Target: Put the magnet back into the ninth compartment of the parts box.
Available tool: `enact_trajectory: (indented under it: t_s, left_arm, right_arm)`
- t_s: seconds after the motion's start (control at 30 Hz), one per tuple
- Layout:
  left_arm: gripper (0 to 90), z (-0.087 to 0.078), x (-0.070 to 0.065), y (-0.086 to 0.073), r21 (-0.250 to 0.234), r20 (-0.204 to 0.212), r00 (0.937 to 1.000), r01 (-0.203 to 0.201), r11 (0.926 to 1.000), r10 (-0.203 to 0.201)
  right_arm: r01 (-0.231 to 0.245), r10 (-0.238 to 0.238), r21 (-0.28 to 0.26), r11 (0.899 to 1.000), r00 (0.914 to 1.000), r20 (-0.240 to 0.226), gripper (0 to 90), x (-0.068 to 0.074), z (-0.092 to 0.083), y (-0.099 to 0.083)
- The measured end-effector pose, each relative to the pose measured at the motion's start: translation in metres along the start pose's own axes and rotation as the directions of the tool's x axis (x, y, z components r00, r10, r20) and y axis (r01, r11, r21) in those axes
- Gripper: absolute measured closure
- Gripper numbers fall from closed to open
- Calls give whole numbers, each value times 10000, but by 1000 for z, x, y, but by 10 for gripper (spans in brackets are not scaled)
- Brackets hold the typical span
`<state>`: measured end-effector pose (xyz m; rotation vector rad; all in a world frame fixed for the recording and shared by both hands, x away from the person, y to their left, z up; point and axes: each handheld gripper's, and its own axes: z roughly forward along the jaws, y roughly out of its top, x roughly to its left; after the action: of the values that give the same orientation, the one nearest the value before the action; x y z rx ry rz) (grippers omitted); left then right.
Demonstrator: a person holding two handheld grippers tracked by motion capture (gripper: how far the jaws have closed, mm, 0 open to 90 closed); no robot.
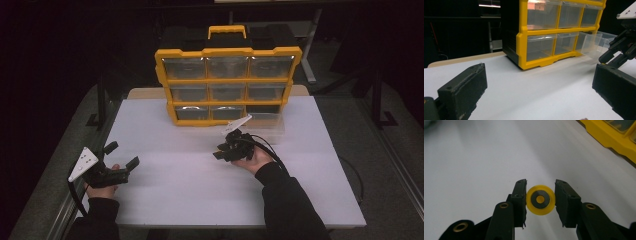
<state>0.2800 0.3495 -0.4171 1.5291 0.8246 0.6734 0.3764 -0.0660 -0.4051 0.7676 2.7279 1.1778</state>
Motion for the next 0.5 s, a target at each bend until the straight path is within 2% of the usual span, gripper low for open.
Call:
enact_trajectory:
  t_s: [0.5]
  left_arm:
    - [0,0,0,0,7,-16,10000,-20,10000,20]
  right_arm:
    - [-142,147,-297,9995,9997,174,611,-4,-14,0]
